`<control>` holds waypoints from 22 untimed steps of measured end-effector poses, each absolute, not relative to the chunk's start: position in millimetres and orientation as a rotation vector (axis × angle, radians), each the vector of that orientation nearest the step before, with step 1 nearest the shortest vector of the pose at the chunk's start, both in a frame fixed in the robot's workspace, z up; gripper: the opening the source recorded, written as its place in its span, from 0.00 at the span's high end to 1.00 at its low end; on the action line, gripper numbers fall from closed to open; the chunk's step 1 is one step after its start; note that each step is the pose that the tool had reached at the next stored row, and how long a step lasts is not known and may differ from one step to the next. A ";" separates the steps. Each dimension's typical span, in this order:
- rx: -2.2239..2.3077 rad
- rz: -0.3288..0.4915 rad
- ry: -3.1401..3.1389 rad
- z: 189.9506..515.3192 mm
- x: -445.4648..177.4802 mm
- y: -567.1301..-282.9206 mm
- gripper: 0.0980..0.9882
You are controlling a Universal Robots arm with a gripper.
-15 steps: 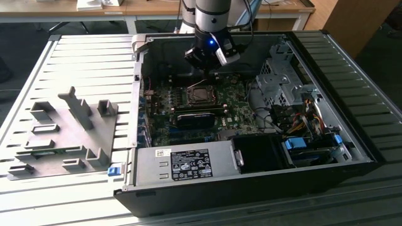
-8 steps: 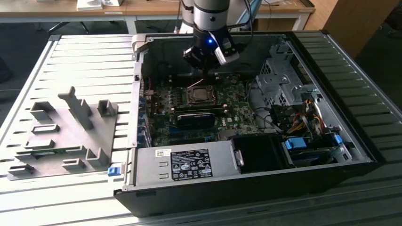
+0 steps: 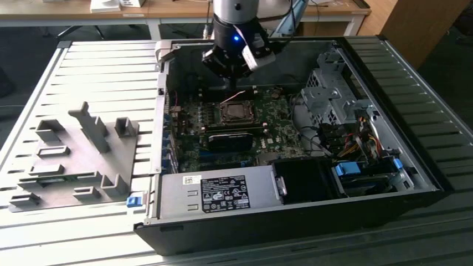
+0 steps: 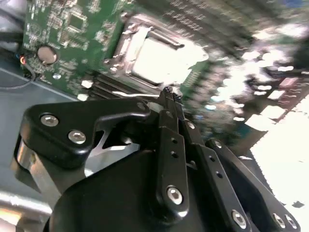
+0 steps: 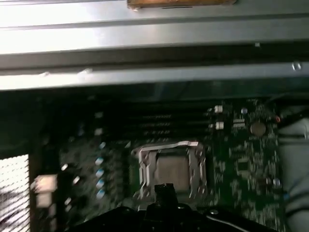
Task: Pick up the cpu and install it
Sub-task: 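Install the first cpu locking lever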
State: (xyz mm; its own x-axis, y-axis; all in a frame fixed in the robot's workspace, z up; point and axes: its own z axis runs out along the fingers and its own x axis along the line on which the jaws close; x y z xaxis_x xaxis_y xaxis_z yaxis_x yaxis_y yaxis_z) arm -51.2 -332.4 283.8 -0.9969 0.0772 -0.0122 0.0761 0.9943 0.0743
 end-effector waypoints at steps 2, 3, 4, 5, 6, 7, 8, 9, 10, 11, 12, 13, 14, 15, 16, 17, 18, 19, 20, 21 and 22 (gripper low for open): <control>0.120 0.107 3.120 302.2 -63.5 -345.7 0.99; 0.119 0.103 3.119 312.4 -70.1 -352.6 0.99; 0.119 0.098 3.118 323.0 -77.1 -359.6 0.99; 0.119 0.094 3.118 332.1 -83.0 -365.3 0.99; 0.119 0.091 3.117 340.6 -88.5 -370.4 0.99; 0.119 0.087 3.116 348.4 -93.5 -375.1 0.99; 0.119 0.084 3.115 355.8 -98.3 -379.3 0.99; 0.119 0.081 3.115 362.5 -102.5 -383.0 0.99; 0.118 0.078 3.114 368.4 -106.3 -386.3 0.99; 0.118 0.076 3.114 373.6 -109.6 -389.1 0.99; 0.118 0.074 3.114 378.4 -112.6 -391.5 0.99; 0.118 0.072 3.113 382.4 -115.2 -393.5 0.99; 0.118 0.071 3.113 386.1 -117.5 -395.4 0.99; 0.118 0.070 3.113 388.8 -119.2 -396.7 0.99; 0.118 0.069 3.113 390.9 -120.5 -397.8 0.99; 0.118 0.068 3.113 392.3 -121.4 -398.5 0.99; 0.118 0.068 3.113 393.1 -121.8 -398.9 0.99; 0.118 0.068 3.113 393.3 -121.9 -398.9 0.99; 0.118 0.068 3.113 393.3 -121.9 -398.9 0.99; 0.118 0.068 3.113 393.3 -121.9 -398.9 0.99; 0.118 0.068 3.113 393.3 -121.9 -398.9 0.99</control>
